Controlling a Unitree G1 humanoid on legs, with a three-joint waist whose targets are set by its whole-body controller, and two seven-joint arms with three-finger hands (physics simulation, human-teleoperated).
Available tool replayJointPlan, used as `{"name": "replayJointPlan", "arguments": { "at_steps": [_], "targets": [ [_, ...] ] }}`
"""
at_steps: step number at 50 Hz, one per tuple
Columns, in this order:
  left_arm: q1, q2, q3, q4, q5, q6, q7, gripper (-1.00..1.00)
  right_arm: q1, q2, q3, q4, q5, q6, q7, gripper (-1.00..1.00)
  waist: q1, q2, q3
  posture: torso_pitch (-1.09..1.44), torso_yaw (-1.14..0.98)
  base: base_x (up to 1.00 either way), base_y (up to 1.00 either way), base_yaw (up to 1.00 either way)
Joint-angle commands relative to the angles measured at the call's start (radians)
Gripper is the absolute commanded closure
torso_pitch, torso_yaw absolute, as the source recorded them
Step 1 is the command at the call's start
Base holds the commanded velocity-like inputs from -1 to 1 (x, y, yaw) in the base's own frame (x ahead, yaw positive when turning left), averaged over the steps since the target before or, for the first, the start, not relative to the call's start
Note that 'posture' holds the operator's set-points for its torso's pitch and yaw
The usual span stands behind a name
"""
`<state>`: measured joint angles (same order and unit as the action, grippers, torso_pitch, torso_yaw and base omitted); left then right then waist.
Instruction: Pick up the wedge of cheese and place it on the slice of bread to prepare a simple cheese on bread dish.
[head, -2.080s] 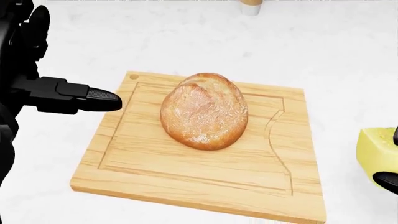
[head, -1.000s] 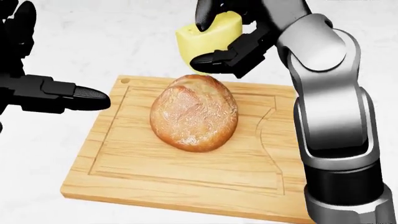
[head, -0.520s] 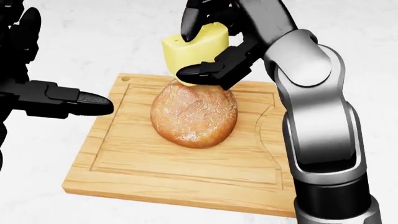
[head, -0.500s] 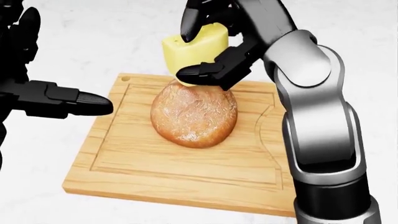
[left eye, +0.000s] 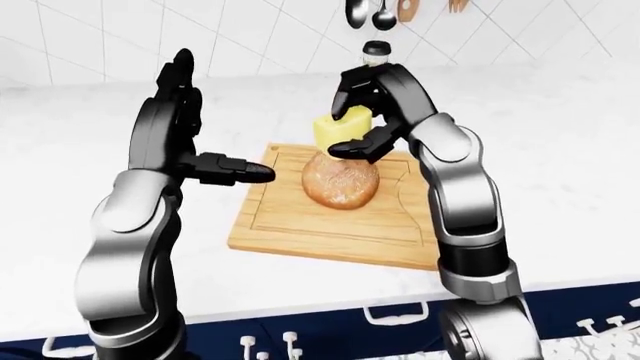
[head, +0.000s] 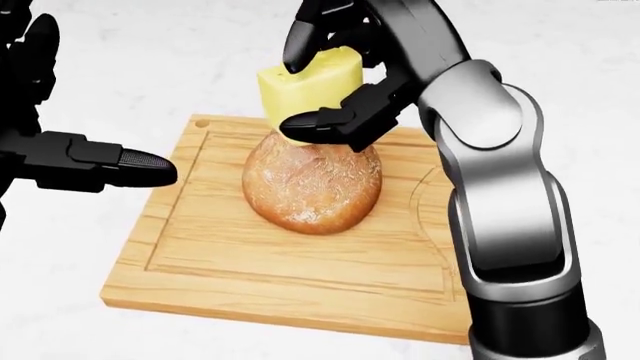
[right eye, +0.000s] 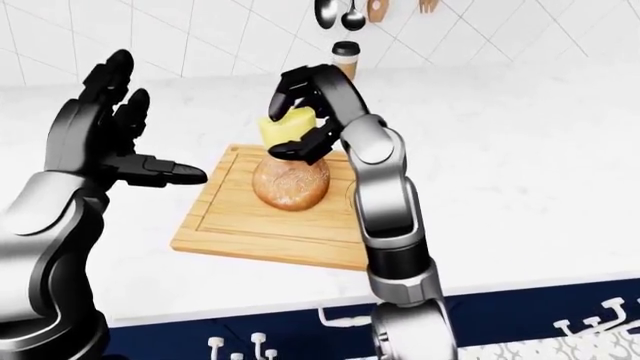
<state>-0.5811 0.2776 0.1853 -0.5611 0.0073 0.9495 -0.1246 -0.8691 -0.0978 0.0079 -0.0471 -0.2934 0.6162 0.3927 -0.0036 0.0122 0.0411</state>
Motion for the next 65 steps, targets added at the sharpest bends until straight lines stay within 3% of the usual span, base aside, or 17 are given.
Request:
{"name": "replayJointPlan", "arguments": {
  "at_steps": [1, 21, 65],
  "targets": [
    [-0.028, 0.010, 0.007, -0.024, 0.003, -0.030, 0.005, -1.00, -0.036, -0.008, -0.012, -0.041, -0.001, -0.026, -0.010, 0.55, 0.000, 0.003, -0.028, 0.00, 0.00, 0.00, 0.00, 0.00],
    [-0.022, 0.012, 0.011, -0.024, 0.003, -0.033, 0.007, -1.00, 0.002, -0.014, -0.015, -0.078, -0.005, -0.014, 0.000, 0.28, 0.000, 0.002, -0.030, 0.00, 0.00, 0.00, 0.00, 0.00],
    [-0.018, 0.023, 0.022, -0.035, -0.001, -0.025, 0.004, -1.00, 0.032, -0.005, -0.009, -0.077, -0.015, -0.025, 0.007, -0.54, -0.001, 0.004, -0.030, 0.00, 0.00, 0.00, 0.00, 0.00]
  ]
}}
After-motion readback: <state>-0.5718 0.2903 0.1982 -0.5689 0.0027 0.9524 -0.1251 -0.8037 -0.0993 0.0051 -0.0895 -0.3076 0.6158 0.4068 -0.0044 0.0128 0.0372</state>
